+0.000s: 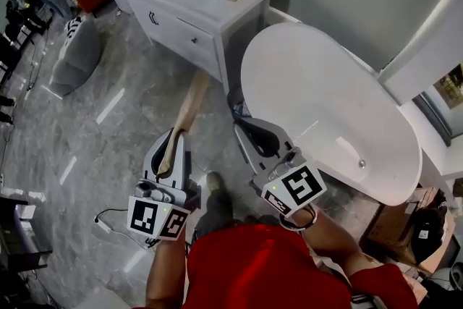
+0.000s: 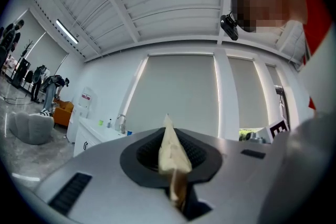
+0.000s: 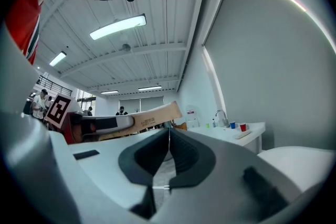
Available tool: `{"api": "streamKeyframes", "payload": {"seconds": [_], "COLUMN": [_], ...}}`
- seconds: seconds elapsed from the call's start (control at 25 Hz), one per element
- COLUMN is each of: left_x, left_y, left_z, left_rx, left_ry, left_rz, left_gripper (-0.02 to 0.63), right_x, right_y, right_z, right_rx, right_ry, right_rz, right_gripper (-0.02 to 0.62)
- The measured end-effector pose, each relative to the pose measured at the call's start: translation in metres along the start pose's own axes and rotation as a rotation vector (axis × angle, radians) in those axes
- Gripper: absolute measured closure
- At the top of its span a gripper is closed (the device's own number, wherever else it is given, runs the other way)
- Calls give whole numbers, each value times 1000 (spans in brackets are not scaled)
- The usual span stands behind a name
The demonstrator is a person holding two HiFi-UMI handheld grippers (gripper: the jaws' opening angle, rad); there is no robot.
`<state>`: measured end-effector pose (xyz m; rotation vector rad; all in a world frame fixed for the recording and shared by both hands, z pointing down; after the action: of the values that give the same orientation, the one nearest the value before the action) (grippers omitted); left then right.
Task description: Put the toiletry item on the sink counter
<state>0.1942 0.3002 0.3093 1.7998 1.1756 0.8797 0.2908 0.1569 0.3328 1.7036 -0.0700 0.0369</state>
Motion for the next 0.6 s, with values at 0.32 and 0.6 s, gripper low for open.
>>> {"api": "streamKeyframes", "payload": {"seconds": [0.32,0.6], "left_x": [-70,-123], "left_y": [-46,-79], "left_z": [-94,-159], "left_rx": [-2,14], "left_ry": [53,96], "left_rz": [-19,-15], "left_gripper": [558,558], "right_x": [-106,-184], "right_y": [-3,-8], "right_z": [31,51], "right_rx": [21,57], "right_ry": [88,132], "right_rz": [-24,-41], "right_gripper": [566,566]}}
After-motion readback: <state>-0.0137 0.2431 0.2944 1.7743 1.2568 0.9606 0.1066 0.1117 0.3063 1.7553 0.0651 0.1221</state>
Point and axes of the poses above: the fingertips, and each gripper's own axes: x backward along the fingers, z to its right, y out of its underside, the point moved 6 cm from there along x, backward along the fingers, and after that the axes turned 14 degrees about x, right-handed, at the moved point
